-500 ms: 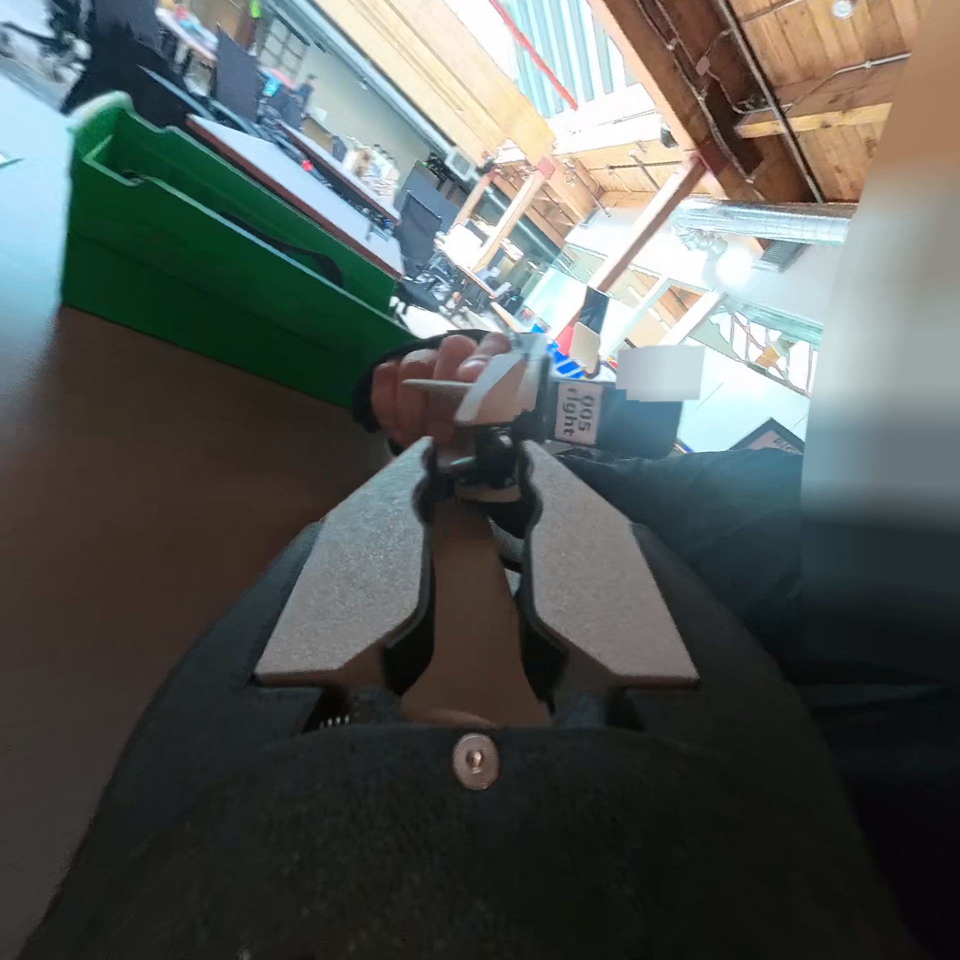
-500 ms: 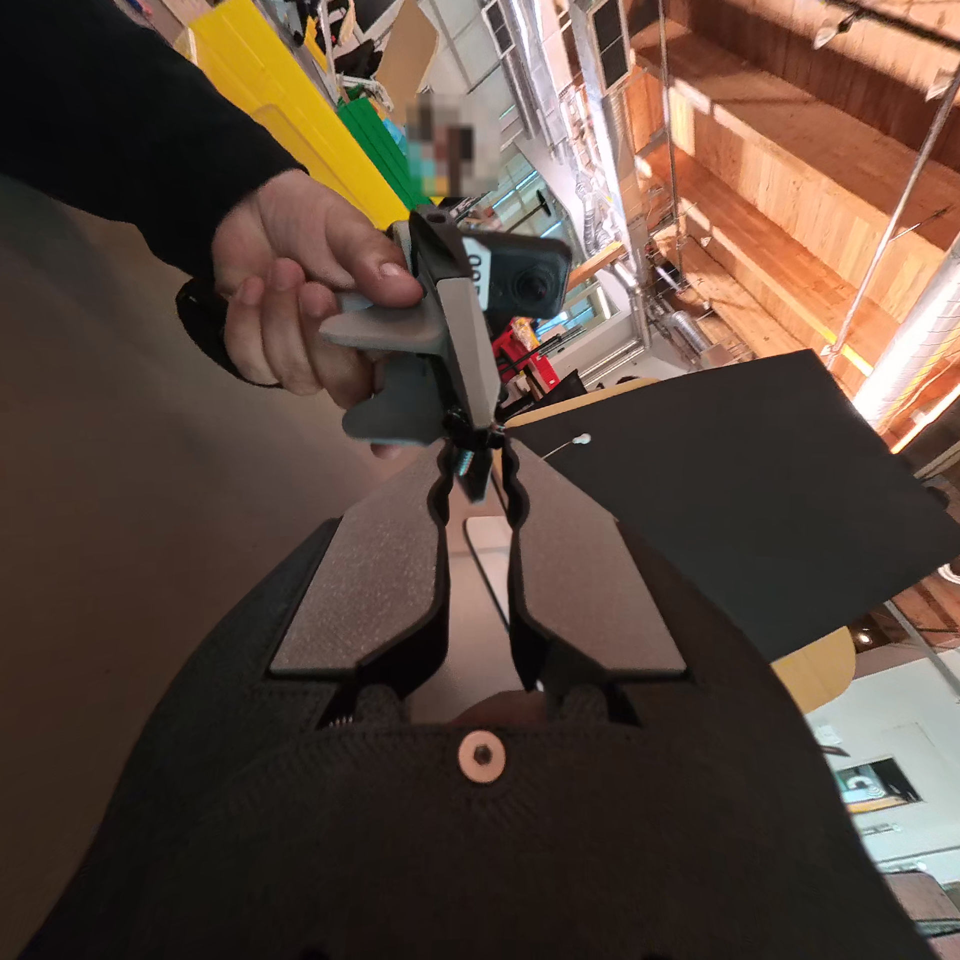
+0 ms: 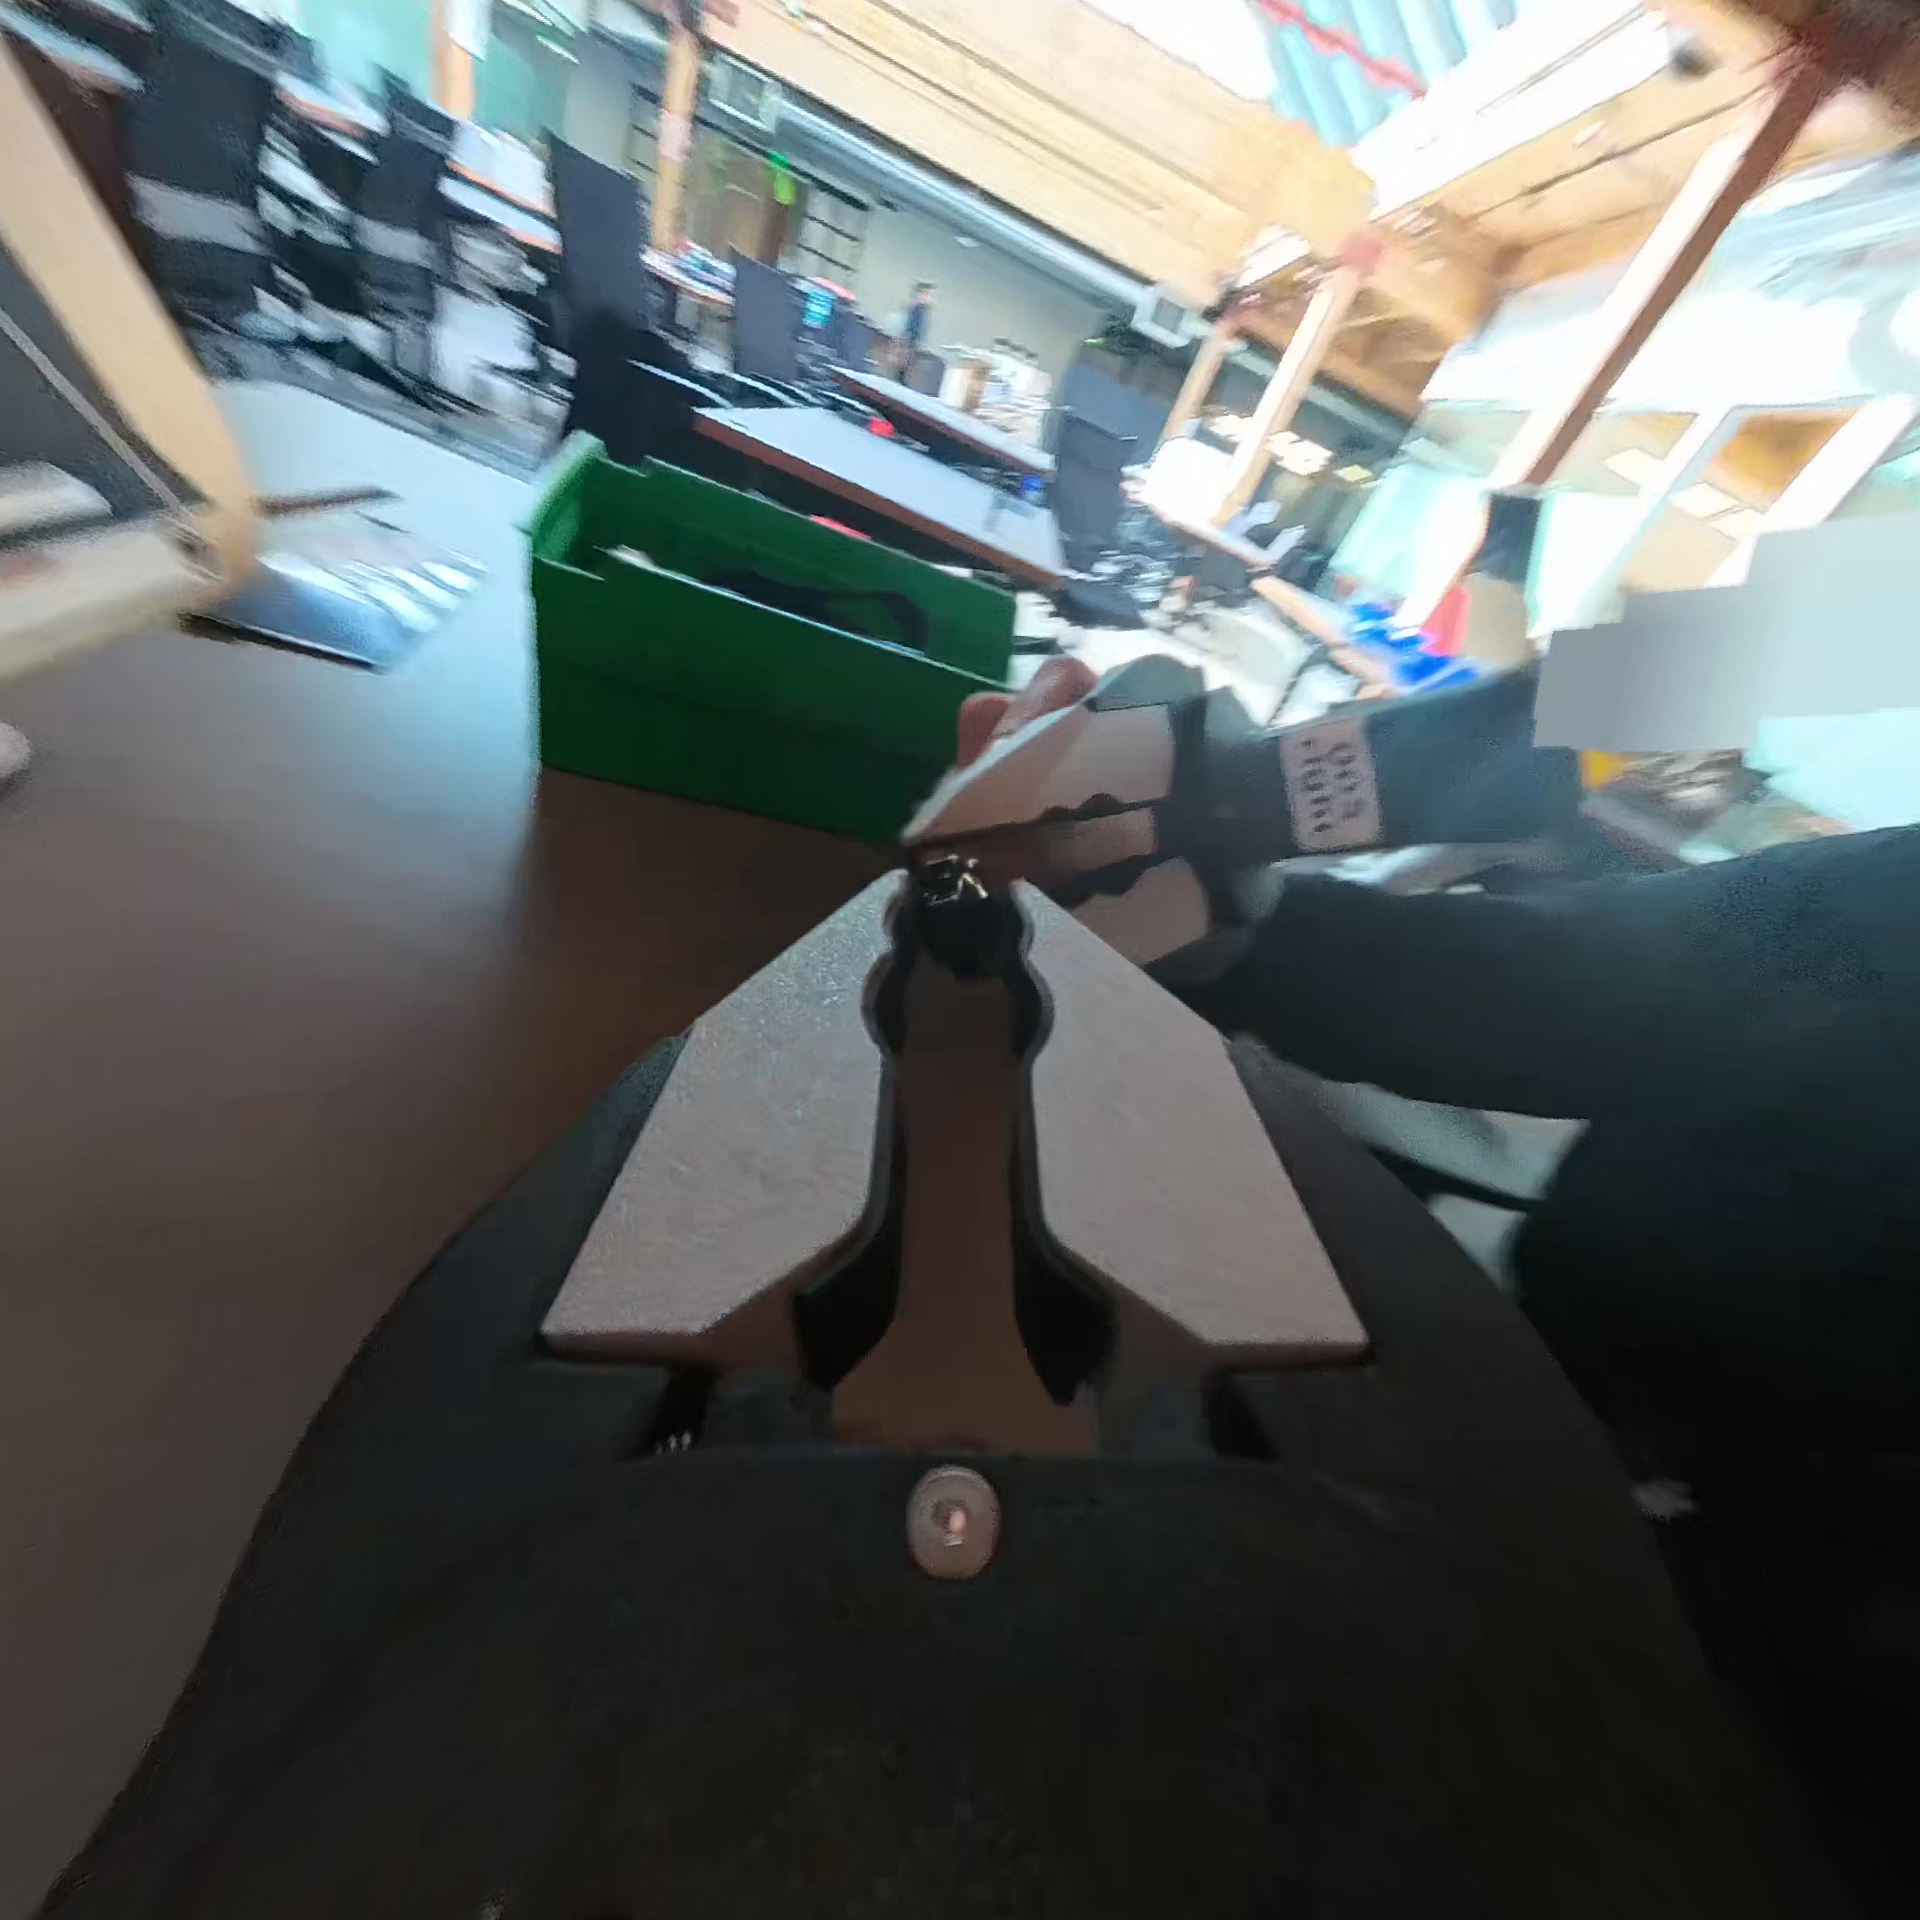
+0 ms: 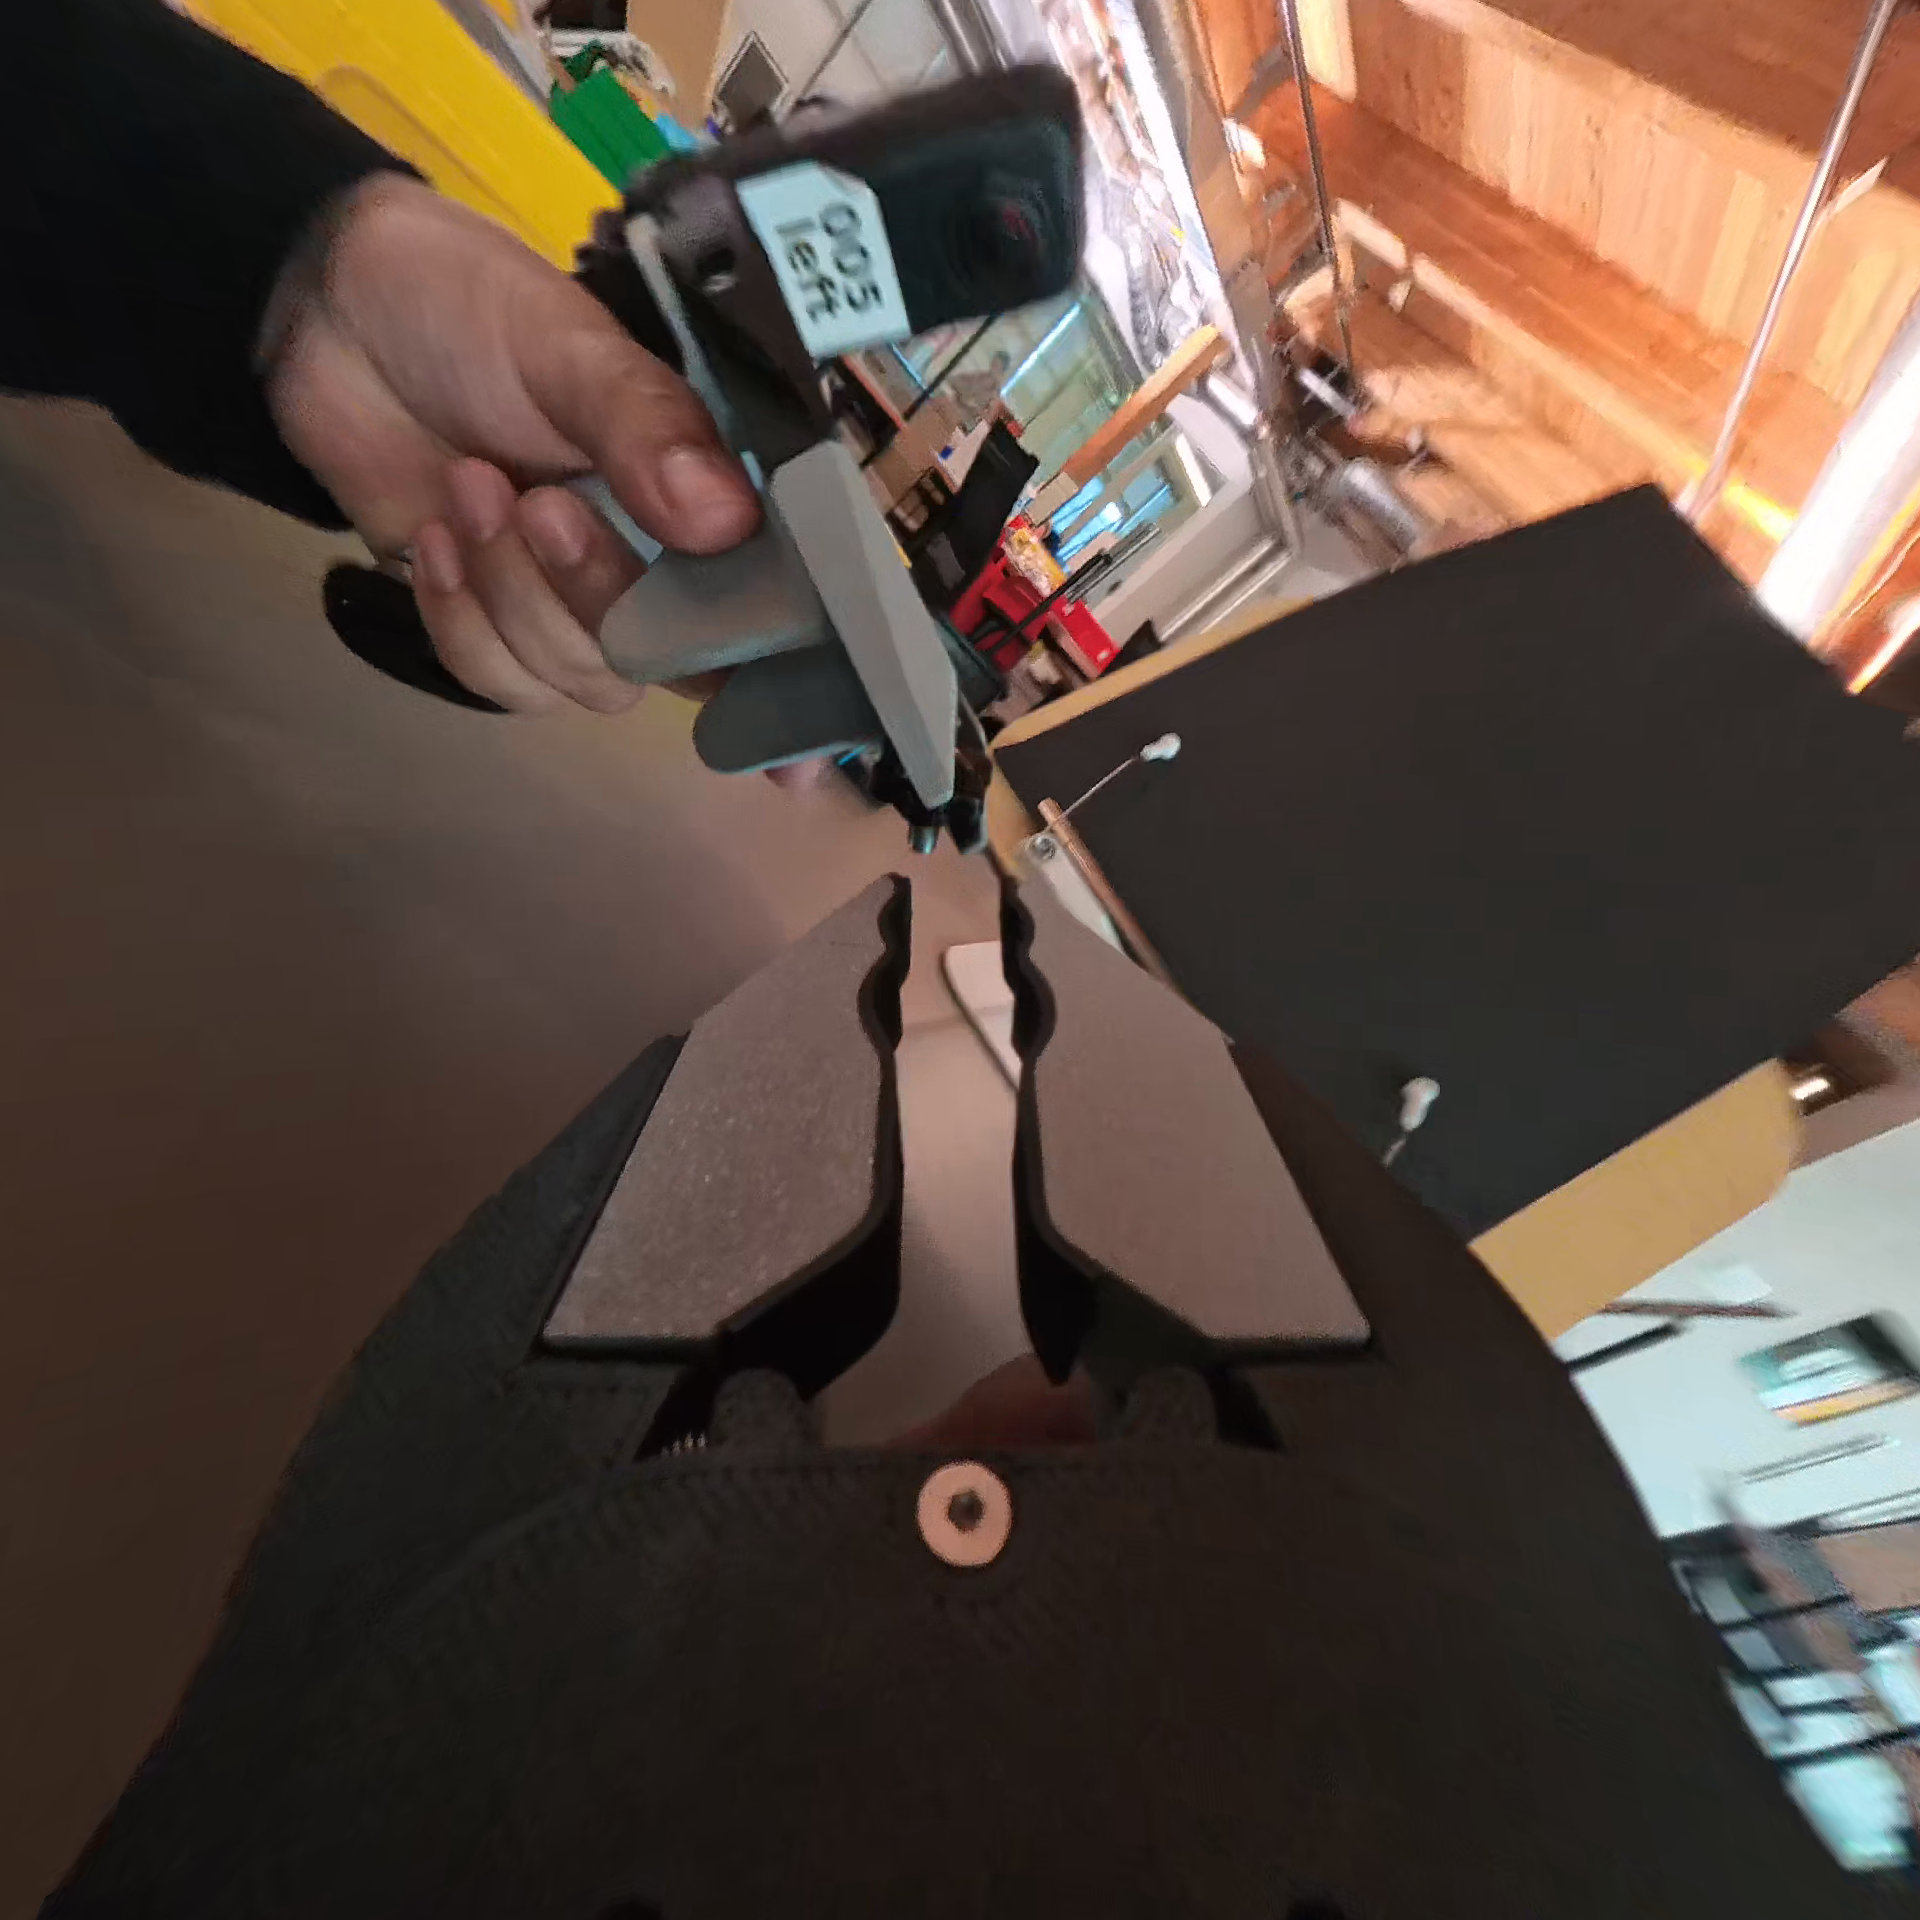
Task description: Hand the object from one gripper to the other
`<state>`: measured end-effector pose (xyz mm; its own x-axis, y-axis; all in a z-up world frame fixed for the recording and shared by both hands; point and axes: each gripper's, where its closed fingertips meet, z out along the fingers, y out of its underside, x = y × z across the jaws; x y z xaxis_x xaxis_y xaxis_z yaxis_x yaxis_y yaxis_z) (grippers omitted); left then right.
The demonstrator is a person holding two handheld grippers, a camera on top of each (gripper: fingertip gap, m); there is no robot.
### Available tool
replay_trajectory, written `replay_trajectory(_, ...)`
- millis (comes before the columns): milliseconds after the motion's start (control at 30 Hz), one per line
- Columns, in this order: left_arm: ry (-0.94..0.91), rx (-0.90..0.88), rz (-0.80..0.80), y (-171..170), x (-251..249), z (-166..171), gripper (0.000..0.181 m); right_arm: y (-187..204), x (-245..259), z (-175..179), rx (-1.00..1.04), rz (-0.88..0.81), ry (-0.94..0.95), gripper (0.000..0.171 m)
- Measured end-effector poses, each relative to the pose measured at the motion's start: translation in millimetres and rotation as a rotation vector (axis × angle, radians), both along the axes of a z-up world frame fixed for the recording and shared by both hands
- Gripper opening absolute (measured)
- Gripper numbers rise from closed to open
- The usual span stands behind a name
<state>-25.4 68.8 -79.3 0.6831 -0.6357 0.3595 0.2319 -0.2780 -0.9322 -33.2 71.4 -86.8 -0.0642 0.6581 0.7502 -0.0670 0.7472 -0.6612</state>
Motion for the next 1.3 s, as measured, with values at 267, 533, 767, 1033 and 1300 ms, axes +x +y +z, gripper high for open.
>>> replay_trajectory(267,0.773,0.408,0.229,2.9,1.7,-8.3,0.013,-7.9,2.0,-23.5,-0.954,0.324,-0.546,0.052)
replay_trajectory(533,0.997,0.617,0.222,0.1,26.4,-13.0,0.012,-25.1,14.6,-7.4,-1.129,0.531,-0.617,0.038)
replay_trajectory(767,0.996,0.607,0.253,2.9,19.8,-15.2,0.013,-26.6,12.1,-8.0,-1.106,0.536,-0.622,0.024)
replay_trajectory(1033,1.139,0.674,0.246,-2.3,23.0,-15.7,0.015,-30.4,14.6,-7.4,-1.258,0.615,-0.689,0.015)
replay_trajectory(1300,0.874,0.530,0.229,-2.7,14.0,-8.1,0.039,7.4,2.6,-10.2,-1.050,0.358,-0.522,0.013)
